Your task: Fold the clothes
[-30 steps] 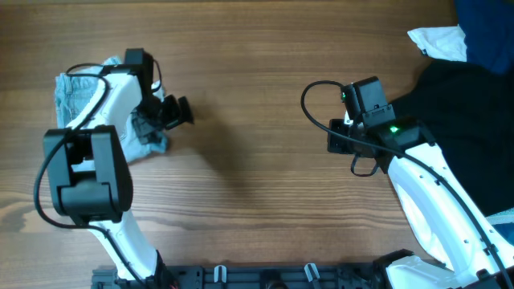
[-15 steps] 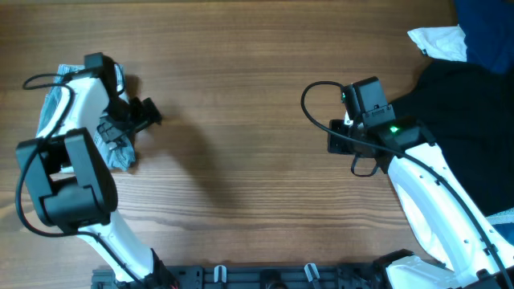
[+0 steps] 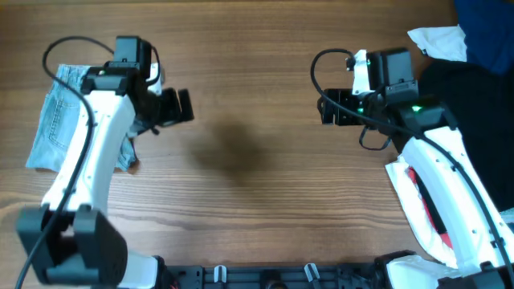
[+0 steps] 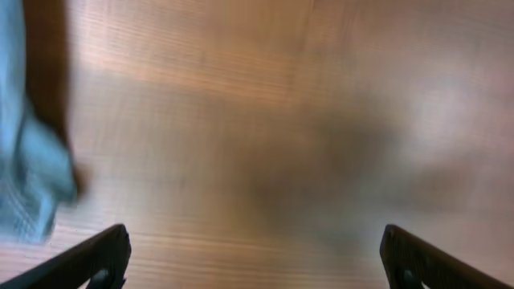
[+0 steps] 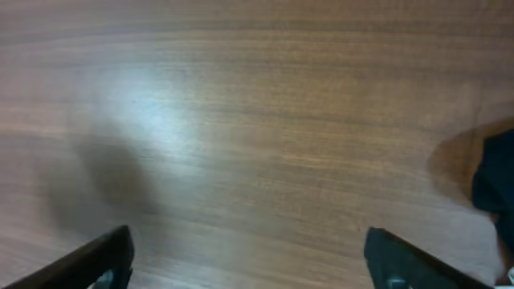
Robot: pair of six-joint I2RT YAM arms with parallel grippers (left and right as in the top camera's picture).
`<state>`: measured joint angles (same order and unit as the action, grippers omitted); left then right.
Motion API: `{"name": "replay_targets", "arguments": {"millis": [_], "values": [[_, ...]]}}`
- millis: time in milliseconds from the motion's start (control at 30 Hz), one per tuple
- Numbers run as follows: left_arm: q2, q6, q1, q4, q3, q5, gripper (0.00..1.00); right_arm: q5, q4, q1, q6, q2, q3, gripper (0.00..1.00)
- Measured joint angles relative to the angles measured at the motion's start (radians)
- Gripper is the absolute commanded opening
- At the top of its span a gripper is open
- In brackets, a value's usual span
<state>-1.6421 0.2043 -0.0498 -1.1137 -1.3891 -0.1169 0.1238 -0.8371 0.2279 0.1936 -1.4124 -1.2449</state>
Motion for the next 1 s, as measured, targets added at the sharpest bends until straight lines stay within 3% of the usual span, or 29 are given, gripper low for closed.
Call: {"name": "replay_targets", "arguments": {"millis": [133,300,467,533,700,1000], "values": [[0.090,0.003,0.000,-0.154,0.000,0.000,1.00,-0.031,-0.099,0.000,0.054,0.035,-0.002,0.95],[0.227,0.003,0.000,-0.120,0.046,0.000,1.00,-0.046,-0.115,0.000,0.097,0.175,0.016,0.96],[0.574,-0.001,0.000,-0.023,0.193,0.001,0.97,-0.041,-0.071,0.000,0.111,0.426,0.171,0.94],[0.755,-0.002,0.000,0.020,0.273,0.000,1.00,-0.042,-0.048,0.000,0.127,0.544,0.260,1.00],[1.065,-0.002,0.000,0.054,0.373,0.008,1.00,-0.062,-0.051,0.000,0.204,0.795,0.443,1.00],[1.183,-0.002,0.000,-0.006,0.378,0.015,1.00,-0.066,-0.118,0.000,0.315,0.816,0.468,1.00]]}}
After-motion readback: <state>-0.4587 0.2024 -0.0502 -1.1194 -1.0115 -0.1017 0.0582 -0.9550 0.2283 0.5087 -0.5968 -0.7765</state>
